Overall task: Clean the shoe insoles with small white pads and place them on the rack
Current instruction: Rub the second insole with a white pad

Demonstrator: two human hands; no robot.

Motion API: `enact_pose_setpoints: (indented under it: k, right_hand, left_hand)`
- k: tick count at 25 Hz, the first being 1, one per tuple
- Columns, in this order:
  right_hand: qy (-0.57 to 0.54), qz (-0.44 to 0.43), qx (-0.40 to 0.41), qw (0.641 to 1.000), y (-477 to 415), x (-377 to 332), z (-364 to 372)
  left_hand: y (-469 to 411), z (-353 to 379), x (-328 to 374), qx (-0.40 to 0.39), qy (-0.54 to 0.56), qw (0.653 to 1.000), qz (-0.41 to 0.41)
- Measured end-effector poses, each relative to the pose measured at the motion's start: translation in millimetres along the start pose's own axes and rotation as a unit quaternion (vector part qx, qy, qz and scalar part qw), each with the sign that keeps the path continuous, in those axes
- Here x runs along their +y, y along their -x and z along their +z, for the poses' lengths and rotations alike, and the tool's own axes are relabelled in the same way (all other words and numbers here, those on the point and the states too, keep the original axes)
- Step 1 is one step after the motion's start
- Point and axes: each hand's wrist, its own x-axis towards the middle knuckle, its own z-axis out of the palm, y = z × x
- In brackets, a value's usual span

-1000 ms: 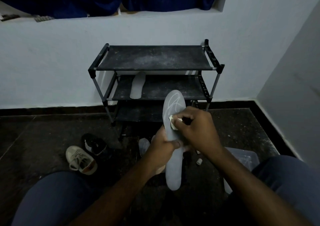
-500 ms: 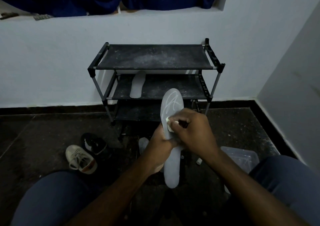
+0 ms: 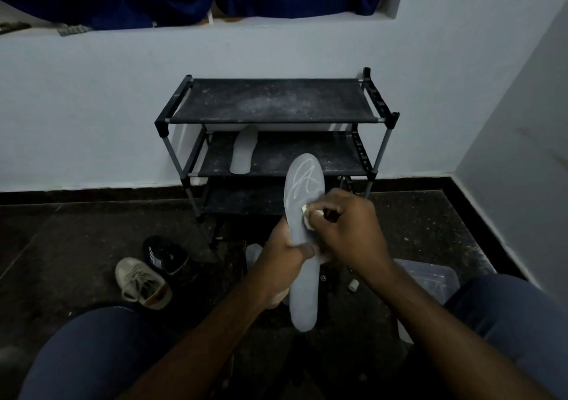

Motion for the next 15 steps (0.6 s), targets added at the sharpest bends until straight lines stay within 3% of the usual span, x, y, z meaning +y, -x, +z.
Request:
enact_pose_setpoints:
  k: [2, 7, 11, 15]
  right_hand:
    - [0.01, -0.001, 0.037, 0.999, -3.6, -0.9, -0.1]
    - [-0.009, -0.018, -0.041, 0.999, 4.8, -5.4, 2.8]
    - [0.003, 0.0, 0.043, 0.999, -2.9, 2.3, -2.0]
    - [-0.005, -0.02, -0.02, 1.0, 3.9, -1.4, 1.9]
  left_hand:
    - [1.4, 1.5, 0.2, -0.011, 0.006, 1.0, -0.008]
    - [-2.6, -0.5, -1.6, 0.001, -0.029, 0.999, 0.016]
    - [-0.7, 4.1, 2.6, -0.024, 0.004, 1.0, 0.0]
    - [-3.4, 4.7, 1.0, 0.0, -0.025, 1.0, 0.016]
